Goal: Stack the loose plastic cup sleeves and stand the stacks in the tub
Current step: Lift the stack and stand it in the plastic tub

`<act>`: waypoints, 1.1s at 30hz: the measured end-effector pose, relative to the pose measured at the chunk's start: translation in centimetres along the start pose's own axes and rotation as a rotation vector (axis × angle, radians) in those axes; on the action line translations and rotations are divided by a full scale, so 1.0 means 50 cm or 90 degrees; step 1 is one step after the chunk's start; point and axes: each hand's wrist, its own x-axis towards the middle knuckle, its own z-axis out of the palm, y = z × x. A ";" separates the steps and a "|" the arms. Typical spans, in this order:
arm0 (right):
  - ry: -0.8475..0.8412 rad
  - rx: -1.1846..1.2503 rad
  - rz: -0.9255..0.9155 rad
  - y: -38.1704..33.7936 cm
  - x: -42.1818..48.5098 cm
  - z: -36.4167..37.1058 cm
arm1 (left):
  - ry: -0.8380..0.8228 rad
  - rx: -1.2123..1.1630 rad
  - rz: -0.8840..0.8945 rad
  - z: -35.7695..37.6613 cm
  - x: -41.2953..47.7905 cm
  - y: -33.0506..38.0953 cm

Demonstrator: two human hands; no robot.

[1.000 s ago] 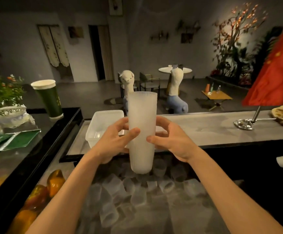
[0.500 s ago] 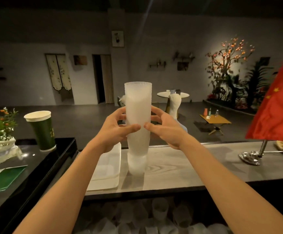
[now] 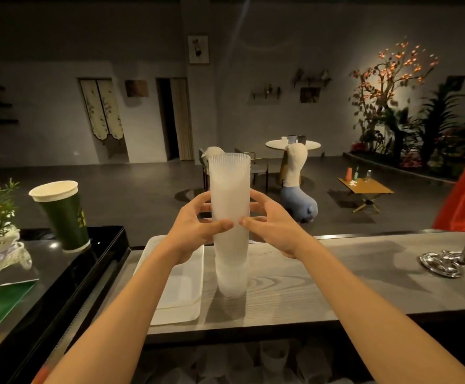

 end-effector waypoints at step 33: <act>0.004 -0.042 -0.087 -0.049 0.148 0.136 | 0.085 0.146 0.025 -0.176 0.028 0.007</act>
